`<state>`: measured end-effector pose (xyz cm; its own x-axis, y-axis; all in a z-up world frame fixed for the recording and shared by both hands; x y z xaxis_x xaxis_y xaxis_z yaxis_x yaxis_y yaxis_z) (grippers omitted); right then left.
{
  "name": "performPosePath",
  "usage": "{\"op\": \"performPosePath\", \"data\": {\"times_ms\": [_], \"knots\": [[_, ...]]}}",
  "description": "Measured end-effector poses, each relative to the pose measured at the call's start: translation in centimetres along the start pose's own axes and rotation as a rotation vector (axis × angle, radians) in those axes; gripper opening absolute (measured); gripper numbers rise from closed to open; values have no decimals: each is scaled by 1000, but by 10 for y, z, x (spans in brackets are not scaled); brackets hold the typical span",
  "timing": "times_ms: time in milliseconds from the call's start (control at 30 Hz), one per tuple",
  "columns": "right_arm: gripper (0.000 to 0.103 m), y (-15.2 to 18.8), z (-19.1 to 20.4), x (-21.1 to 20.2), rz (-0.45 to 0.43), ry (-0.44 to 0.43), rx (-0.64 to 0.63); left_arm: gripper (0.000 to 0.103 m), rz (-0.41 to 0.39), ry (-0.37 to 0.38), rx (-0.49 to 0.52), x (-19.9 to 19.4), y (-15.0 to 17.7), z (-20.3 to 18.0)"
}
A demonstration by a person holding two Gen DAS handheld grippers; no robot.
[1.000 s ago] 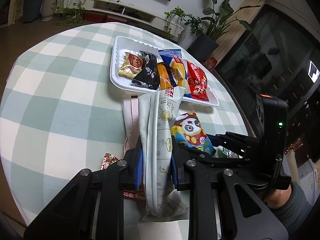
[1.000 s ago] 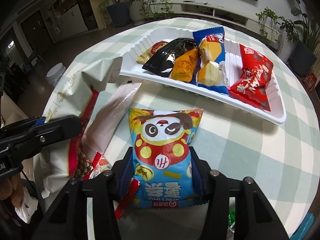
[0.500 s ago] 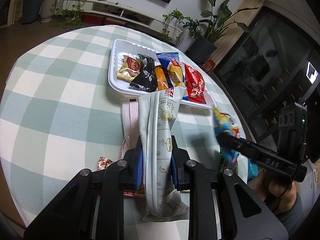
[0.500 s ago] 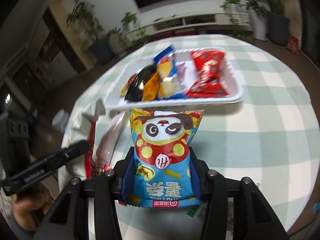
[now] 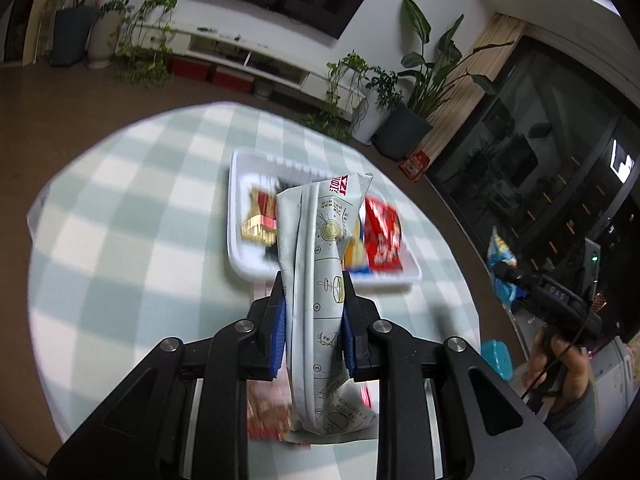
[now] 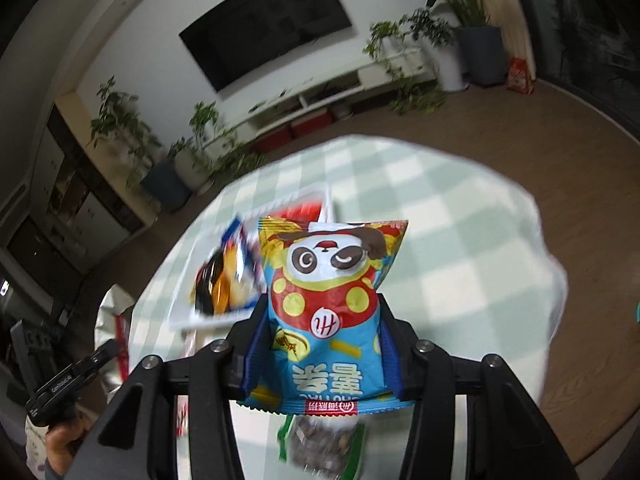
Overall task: Organize snacks
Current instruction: 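Carry the white packet and panda packet over the white tray with both grippers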
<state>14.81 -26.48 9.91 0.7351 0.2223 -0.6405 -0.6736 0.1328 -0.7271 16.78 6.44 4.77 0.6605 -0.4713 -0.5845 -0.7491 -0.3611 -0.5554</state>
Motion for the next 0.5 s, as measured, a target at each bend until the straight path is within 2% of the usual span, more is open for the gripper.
{"op": "performPosePath", "data": {"times_ms": [133, 300, 400, 500], "knots": [[51, -46, 9, -6, -71, 3, -58, 20, -18, -16, 50, 12, -45, -18], [51, -94, 45, 18, -112, -53, -153, 20, -12, -44, 104, 43, -88, -39], [51, -110, 71, 50, -79, -69, -230, 20, 17, -76, 118, 74, -104, -42], [51, -110, 86, 87, -15, -80, -265, 20, 44, -117, 131, 104, -111, -37]]}}
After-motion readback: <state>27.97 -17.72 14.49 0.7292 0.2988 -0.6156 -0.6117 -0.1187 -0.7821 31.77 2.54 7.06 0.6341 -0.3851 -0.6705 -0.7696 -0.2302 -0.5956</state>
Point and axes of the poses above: each gripper's, at about its wrist camera, not at the fingertips, and x roughly the way its jaws point, z to its left, y to its underside, the point moved 4 cm from there along x, roughly the way its jaws point, and after that the axes turned 13 degrees about -x, right-handed, at the moved point
